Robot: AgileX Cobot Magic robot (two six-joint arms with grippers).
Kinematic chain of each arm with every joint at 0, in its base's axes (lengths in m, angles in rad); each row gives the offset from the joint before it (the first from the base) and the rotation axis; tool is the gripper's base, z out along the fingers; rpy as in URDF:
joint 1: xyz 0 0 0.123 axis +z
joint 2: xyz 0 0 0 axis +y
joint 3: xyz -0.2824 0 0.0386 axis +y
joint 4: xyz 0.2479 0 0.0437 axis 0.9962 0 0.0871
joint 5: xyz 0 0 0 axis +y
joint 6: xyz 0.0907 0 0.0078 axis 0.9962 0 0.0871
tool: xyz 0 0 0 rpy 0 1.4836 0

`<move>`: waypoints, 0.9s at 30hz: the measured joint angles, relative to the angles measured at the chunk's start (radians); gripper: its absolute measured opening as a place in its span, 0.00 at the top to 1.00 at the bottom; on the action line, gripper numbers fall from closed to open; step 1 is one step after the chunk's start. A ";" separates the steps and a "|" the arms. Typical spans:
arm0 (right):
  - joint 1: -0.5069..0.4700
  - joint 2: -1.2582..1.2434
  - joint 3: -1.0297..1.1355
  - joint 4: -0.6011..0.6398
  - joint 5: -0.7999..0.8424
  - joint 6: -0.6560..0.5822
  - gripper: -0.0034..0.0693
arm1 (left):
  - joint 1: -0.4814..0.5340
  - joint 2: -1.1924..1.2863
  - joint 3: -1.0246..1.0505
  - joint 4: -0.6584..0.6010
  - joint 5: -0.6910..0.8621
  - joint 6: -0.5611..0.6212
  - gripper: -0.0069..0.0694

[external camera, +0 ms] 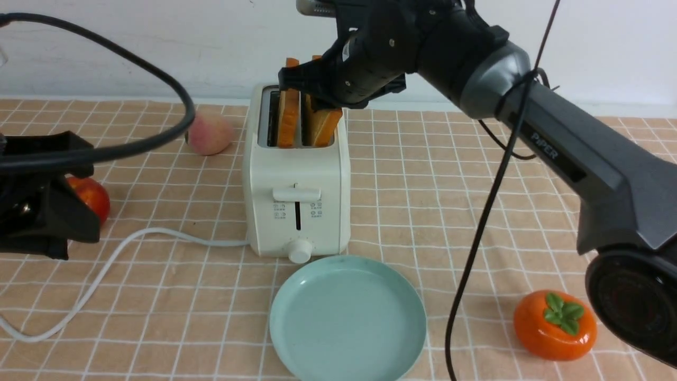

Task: Take toasted bread from bread machine on light coffee tablecloth place on plate.
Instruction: 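Grasp the toast slice in the toaster and pull it up out of the slot with the right gripper, then place the held slice of bread on top of the slice on the plate with the right gripper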

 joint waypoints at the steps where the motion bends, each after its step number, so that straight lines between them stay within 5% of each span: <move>1: -0.001 -0.011 -0.001 0.000 0.001 0.000 0.81 | 0.000 0.000 0.000 0.000 0.000 0.000 0.59; 11: -0.057 -0.280 -0.016 -0.005 0.013 -0.012 0.80 | 0.000 0.000 0.000 -0.001 0.013 0.000 0.60; 16: -0.090 -0.461 0.018 -0.005 0.142 -0.138 0.80 | 0.000 0.000 0.000 -0.002 0.032 0.000 0.60; 19: -0.101 -0.549 0.111 0.015 0.150 -0.158 0.80 | 0.000 0.000 0.000 -0.003 0.037 0.000 0.60; 27: -0.110 -0.896 0.786 0.120 0.049 -0.145 0.80 | 0.000 0.000 0.000 -0.015 0.039 0.000 0.60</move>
